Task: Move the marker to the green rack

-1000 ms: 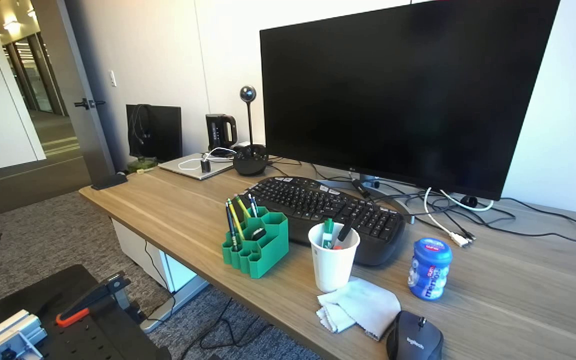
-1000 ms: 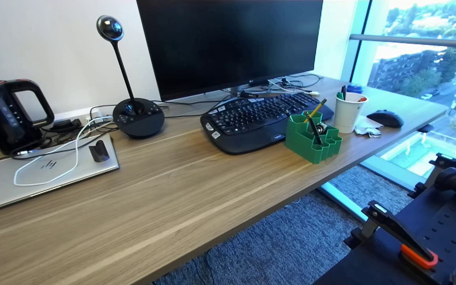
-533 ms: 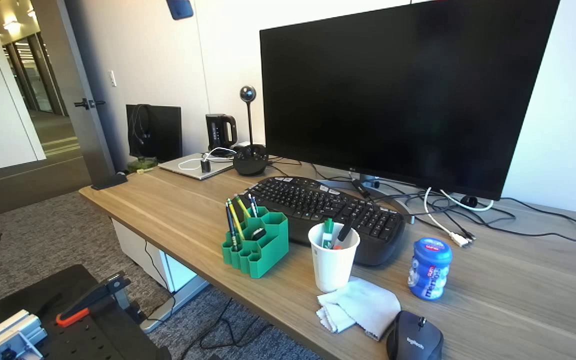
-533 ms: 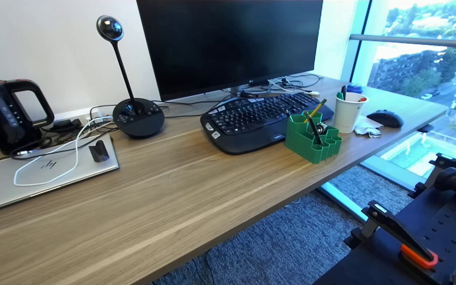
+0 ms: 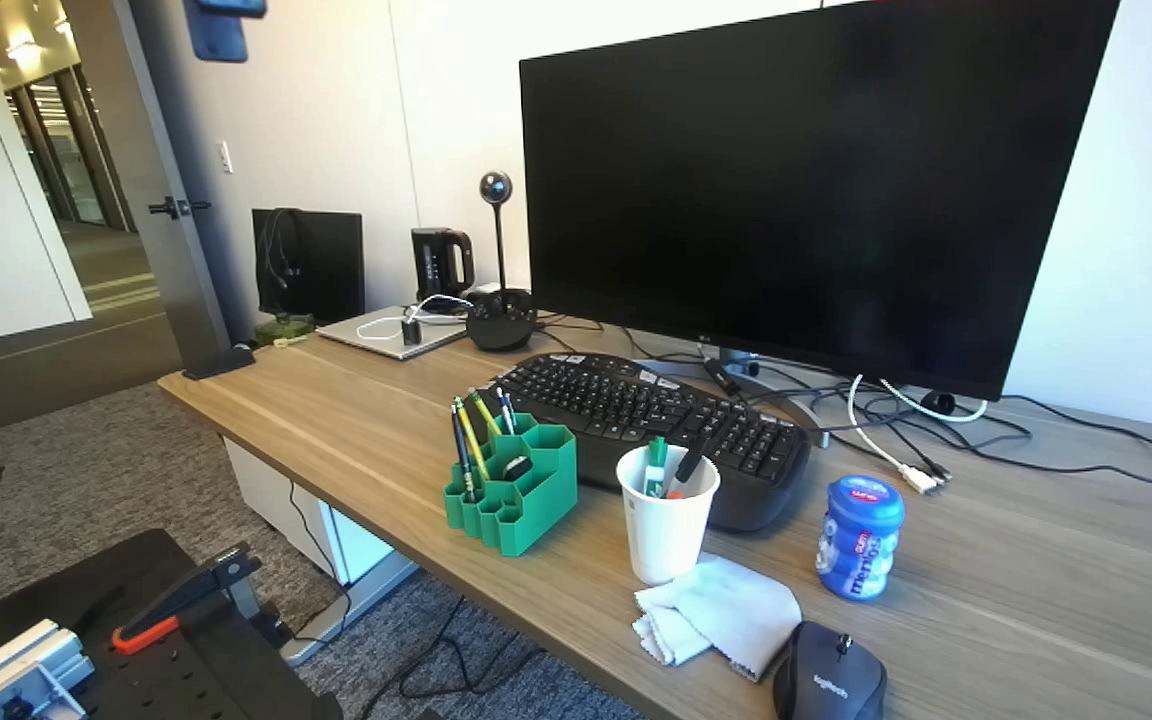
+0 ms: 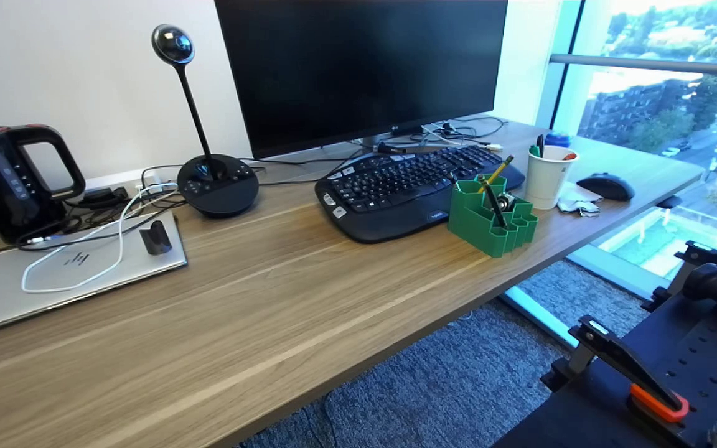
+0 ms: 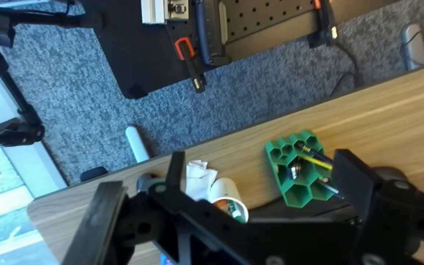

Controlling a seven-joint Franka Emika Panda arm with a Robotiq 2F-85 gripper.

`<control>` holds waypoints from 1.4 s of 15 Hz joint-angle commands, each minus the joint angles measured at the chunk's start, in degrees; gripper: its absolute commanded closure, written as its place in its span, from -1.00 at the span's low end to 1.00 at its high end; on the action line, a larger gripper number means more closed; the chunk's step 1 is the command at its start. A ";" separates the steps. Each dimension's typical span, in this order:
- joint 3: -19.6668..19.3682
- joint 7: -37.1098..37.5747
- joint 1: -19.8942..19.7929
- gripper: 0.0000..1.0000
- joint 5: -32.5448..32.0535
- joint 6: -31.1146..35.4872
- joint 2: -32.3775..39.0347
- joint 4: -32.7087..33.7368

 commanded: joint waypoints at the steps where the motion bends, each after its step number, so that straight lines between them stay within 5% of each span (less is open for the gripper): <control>1: -3.05 -7.45 2.99 -1.00 4.04 -9.06 0.71 2.90; 21: -2.79 -8.65 2.68 -1.00 3.46 -8.97 0.05 1.66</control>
